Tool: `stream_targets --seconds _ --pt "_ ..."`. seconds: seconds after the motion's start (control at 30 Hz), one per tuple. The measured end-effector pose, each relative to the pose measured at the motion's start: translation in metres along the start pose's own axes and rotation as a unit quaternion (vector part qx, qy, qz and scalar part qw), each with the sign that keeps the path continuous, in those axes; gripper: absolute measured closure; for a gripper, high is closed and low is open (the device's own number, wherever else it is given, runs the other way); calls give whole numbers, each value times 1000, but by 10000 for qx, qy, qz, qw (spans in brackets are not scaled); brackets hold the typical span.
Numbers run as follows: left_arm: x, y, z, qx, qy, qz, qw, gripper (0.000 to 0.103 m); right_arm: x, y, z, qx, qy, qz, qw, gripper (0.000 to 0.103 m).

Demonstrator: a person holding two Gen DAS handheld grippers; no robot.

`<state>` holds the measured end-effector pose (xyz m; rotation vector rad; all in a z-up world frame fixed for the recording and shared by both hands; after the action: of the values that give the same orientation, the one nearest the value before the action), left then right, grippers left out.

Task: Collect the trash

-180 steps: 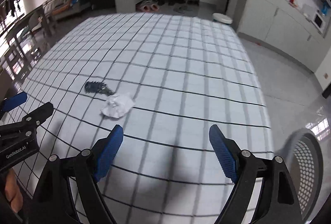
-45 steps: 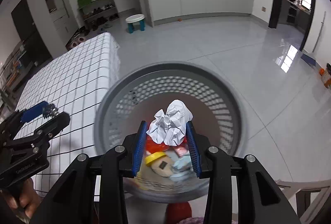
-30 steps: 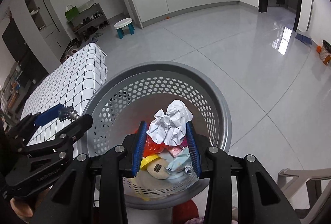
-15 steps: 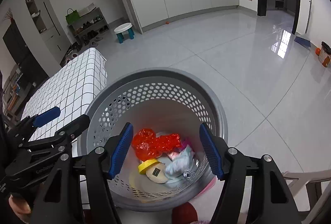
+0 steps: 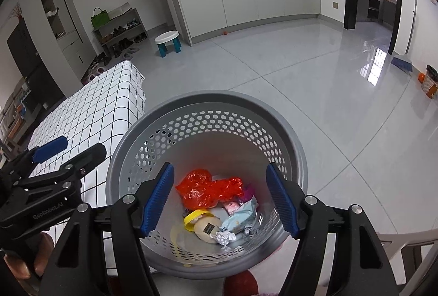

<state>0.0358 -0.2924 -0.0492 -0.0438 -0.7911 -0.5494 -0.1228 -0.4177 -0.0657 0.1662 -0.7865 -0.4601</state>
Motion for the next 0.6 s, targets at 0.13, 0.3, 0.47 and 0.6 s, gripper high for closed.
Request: stream_targets --seconds 0.13,0.3,0.47,0.6 --pt "-1 3 2 4 -6 43 10000 12 0 1 -1 -26 7 36 10000 35" --pt "-2 5 3 55 -9 62 10000 10 1 2 -1 -42 -19 47 10000 34" --pt "0 10 4 149 -13 83 9999 9 0 1 -1 -63 -18 52 10000 34" --pt "0 13 4 192 -7 93 9998 8 0 2 -2 -52 -10 60 10000 34"
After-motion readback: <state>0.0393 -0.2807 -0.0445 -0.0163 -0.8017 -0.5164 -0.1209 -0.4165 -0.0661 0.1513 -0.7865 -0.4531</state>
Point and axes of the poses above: each gripper's, at about its wrist camera, not at the fingertips, and z roughly against the way its jaws point, y to its left, x to its top, the point moved 8 cm from there along -z, roughly the way its jaws point, and after that the axes turned 11 degrees about x, right-handed, at the moved point
